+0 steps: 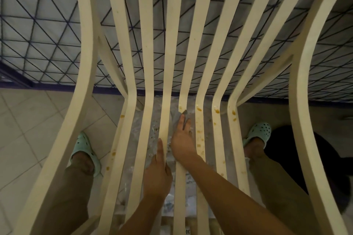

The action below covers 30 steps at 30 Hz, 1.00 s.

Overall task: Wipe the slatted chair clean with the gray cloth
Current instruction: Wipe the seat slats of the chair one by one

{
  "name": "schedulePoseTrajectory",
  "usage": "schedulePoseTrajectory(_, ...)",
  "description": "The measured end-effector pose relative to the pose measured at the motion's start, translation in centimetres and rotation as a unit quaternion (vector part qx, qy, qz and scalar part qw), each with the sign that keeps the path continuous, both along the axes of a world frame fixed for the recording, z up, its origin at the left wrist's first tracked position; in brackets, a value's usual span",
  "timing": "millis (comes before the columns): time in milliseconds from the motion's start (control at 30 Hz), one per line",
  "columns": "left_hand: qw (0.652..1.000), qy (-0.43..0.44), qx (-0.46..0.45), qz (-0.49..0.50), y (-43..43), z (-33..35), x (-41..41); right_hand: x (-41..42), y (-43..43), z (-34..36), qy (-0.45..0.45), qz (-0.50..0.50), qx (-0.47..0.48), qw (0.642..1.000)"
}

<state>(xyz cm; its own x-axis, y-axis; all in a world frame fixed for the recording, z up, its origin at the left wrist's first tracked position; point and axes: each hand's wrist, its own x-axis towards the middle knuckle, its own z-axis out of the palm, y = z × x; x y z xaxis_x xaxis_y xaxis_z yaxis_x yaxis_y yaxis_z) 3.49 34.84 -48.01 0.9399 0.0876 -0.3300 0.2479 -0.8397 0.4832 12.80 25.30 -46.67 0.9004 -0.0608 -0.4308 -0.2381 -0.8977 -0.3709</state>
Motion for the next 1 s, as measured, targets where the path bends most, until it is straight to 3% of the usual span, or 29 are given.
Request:
schedulePoseTrajectory(400, 0.999, 0.004, -0.039, 0.019, -0.1, 0.1, 0.1, 4.7, 0.4, -1.6, -0.036, 0.013, -0.065, 0.997)
schedulePoseTrajectory(833, 0.999, 0.014, -0.018, 0.023, -0.2, -0.1, 0.5, 0.2, -0.2, -1.2, -0.034, 0.014, -0.02, 0.999)
schedulePoseTrajectory(1000, 0.999, 0.007, -0.027, 0.023, -0.2, 0.2, 0.3, 2.6, -0.3, -0.9, -0.03, 0.018, -0.04, 0.999)
